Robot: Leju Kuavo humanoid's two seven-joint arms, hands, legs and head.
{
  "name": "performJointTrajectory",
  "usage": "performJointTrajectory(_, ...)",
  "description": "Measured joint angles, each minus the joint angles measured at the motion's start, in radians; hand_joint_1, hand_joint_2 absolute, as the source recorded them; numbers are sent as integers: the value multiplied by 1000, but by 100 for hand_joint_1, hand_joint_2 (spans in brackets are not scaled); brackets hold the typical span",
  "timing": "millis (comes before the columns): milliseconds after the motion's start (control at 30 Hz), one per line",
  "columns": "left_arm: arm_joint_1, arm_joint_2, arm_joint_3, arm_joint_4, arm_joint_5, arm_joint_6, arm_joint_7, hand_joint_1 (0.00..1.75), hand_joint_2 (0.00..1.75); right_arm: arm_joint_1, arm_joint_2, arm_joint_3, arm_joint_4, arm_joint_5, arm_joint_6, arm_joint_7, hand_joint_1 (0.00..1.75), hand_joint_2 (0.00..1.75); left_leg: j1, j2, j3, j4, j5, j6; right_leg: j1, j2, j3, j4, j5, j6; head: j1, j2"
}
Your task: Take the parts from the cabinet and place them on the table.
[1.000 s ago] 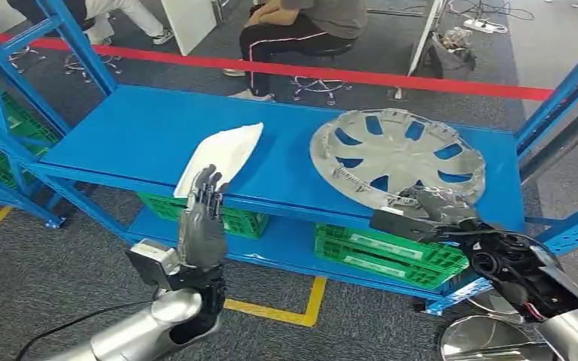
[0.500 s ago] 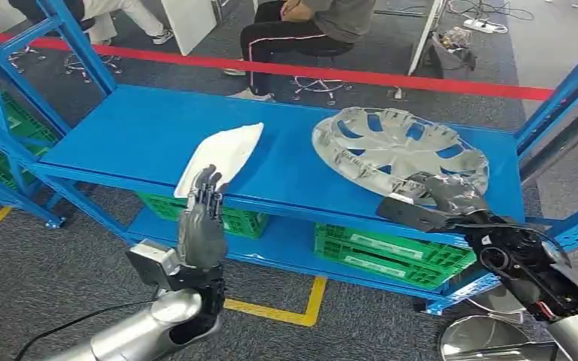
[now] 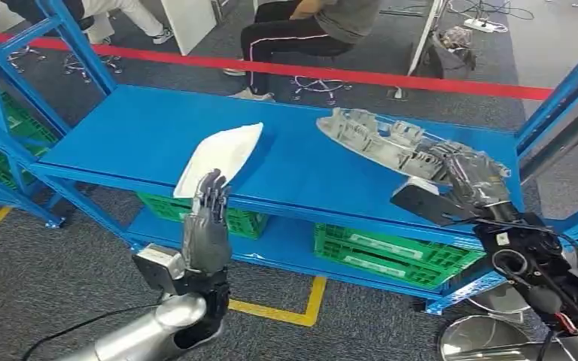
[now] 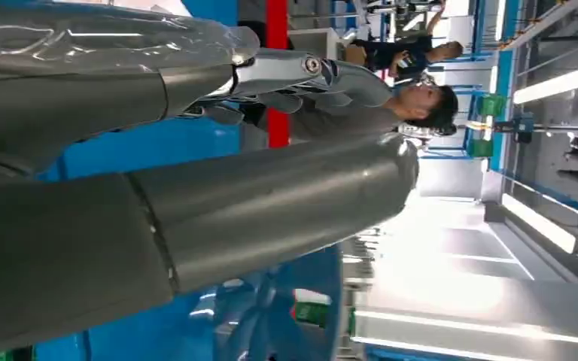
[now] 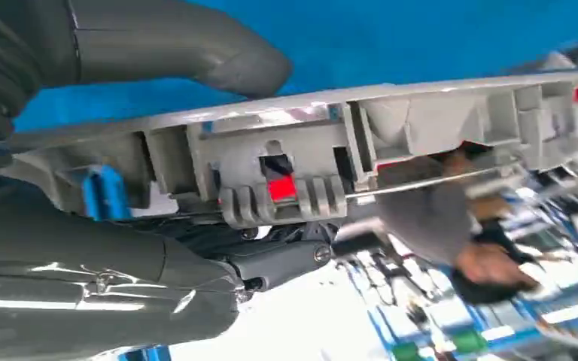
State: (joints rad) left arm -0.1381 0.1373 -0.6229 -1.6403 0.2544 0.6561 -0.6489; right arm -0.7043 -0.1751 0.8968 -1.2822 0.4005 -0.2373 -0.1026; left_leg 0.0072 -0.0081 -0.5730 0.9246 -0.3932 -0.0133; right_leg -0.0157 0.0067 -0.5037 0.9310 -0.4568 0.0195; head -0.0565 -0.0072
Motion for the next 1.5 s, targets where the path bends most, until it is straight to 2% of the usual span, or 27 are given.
performJointTrajectory(267, 16, -8, 0, 2, -17, -16, 0, 0, 0, 53, 0, -32, -142, 0, -43, -16, 175, 175, 0, 0, -1, 0, 0, 0, 0, 0, -1, 0, -1, -1, 0, 0)
performJointTrajectory(467, 15, -15, 0, 5, -21, -44, 0, 0, 0, 96, 0, -67, -217, 27, -45, -13, 175, 175, 0, 0, -1, 0, 0, 0, 0, 0, -1, 0, -1, -1, 0, 0)
performJointTrajectory(733, 15, -19, 0, 5, -39, -45, 4, 0, 0, 129, 0, -102, -299, 72, -71, -41, 175, 175, 0, 0, -1, 0, 0, 0, 0, 0, -1, 0, -1, -1, 0, 0)
performJointTrajectory(900, 16, -21, 0, 5, -45, -43, 6, 0, 0, 153, 0, -106, -366, 116, -118, -47, 175, 175, 0, 0, -1, 0, 0, 0, 0, 0, -2, 0, -1, -1, 0, 0)
performJointTrajectory(1500, 14, -30, 0, 6, -59, -48, 6, 0, 0, 186, 0, -95, -555, 250, -211, -35, 175, 175, 0, 0, -2, 0, 0, 0, 0, 0, -2, 0, -1, -1, 0, 0)
